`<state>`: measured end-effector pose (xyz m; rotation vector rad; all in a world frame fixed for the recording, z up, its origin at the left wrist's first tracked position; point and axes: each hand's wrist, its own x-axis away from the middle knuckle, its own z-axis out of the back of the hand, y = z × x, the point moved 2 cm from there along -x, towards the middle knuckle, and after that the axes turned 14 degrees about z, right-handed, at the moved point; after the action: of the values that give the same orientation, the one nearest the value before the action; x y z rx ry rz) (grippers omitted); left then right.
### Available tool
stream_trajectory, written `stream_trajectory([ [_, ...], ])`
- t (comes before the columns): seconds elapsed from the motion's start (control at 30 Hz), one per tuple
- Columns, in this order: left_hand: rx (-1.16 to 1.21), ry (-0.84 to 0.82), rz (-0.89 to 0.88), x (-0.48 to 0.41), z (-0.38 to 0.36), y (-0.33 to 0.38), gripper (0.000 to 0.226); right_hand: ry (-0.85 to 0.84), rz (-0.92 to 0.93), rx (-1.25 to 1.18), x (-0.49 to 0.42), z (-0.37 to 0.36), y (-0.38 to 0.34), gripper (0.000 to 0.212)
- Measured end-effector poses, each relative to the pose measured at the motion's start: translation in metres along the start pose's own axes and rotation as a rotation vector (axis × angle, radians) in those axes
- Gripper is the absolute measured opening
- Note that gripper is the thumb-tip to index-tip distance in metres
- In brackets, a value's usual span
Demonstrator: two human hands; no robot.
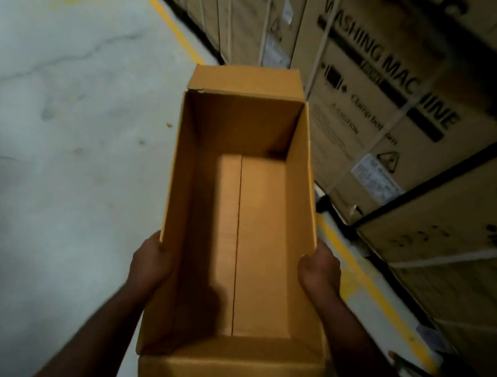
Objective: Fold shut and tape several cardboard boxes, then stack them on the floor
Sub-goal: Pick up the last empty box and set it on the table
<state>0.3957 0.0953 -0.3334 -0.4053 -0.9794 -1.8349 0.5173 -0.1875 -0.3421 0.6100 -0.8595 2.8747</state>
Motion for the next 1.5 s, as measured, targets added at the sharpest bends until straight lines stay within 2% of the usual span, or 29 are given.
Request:
stream_trajectory([
  [0.1,-0.014,0.025,-0.056,0.042,0.039,0.008,0.059,0.033,-0.009,-0.061,0.056,0.034,-0.023,0.038],
  [0.27,-0.071,0.038,-0.162,0.099,0.082,0.001,0.033,0.139,0.007,-0.141,0.142,0.075,-0.046,0.033],
  [0.4,-0.101,0.049,-0.196,0.136,0.104,-0.016,0.03,0.174,0.024,-0.139,0.202,0.088,-0.05,0.031],
  [0.6,-0.093,-0.022,-0.25,0.187,0.122,-0.03,0.031,0.214,-0.022,-0.12,0.273,0.115,-0.043,0.032],
  [0.83,-0.091,-0.057,-0.313,0.237,0.113,-0.027,0.029,0.293,-0.08,-0.112,0.321,0.149,-0.014,0.034],
  [1.03,-0.179,-0.052,-0.413,0.282,0.087,-0.005,0.02,0.369,-0.112,-0.153,0.362,0.182,0.028,0.037],
  [1.27,-0.298,-0.003,-0.556,0.342,0.068,0.052,0.03,0.487,-0.077,-0.345,0.404,0.213,0.08,0.034],
  [1.5,-0.303,-0.035,-0.568,0.409,0.019,0.072,0.038,0.528,-0.079,-0.365,0.435,0.264,0.142,0.03],
])
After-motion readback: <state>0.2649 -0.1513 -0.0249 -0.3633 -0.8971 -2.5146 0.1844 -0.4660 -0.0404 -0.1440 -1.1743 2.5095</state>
